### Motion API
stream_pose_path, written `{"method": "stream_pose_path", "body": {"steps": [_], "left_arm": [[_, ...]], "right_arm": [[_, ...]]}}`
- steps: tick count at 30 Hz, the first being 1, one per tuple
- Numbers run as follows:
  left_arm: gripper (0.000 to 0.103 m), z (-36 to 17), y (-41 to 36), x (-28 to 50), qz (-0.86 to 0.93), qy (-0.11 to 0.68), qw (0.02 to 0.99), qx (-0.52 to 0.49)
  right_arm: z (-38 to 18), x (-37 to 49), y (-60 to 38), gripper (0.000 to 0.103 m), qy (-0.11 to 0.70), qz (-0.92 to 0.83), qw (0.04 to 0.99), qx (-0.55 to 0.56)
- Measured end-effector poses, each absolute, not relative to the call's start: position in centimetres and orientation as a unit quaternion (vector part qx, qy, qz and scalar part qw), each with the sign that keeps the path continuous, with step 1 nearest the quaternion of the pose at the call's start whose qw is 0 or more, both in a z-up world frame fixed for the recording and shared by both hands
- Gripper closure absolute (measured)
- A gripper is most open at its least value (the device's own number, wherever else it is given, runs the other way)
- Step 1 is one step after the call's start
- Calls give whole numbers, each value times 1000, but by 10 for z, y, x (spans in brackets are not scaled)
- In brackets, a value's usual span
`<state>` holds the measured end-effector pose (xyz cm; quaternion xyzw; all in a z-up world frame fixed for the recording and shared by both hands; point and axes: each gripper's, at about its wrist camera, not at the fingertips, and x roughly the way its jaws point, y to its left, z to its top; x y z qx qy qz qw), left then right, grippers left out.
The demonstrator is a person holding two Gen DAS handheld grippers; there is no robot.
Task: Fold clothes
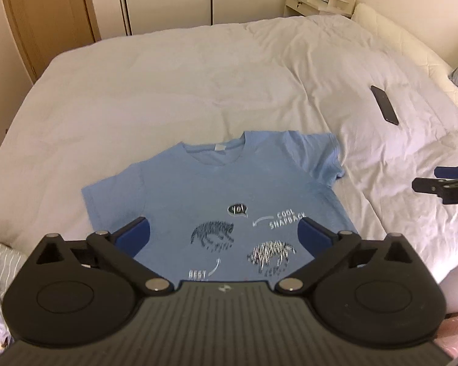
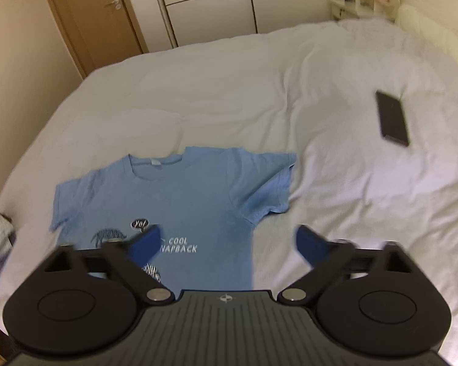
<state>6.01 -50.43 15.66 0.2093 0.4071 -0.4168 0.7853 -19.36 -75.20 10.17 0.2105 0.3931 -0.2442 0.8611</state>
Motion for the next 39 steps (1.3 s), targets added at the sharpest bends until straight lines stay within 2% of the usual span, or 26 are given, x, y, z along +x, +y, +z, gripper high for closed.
{"method": "stream_pose_path", "body": {"steps": [6,21,29,39], "left_arm": [[1,171,-457,78,-429,376,790,223],[1,190,-318,184,-508,313,768,232],[1,164,-303,180,-550,331,726,247],[1,171,-302,153,-562,333,708,269]], "right_arm": [[142,-200,-703,3,378,-268,858,220],[181,-177,-541,2,326,-429,786,304],[179,-192,-467,2,380,-472,729,317],[160,-196,-450,2,380,-466,721,344]]}}
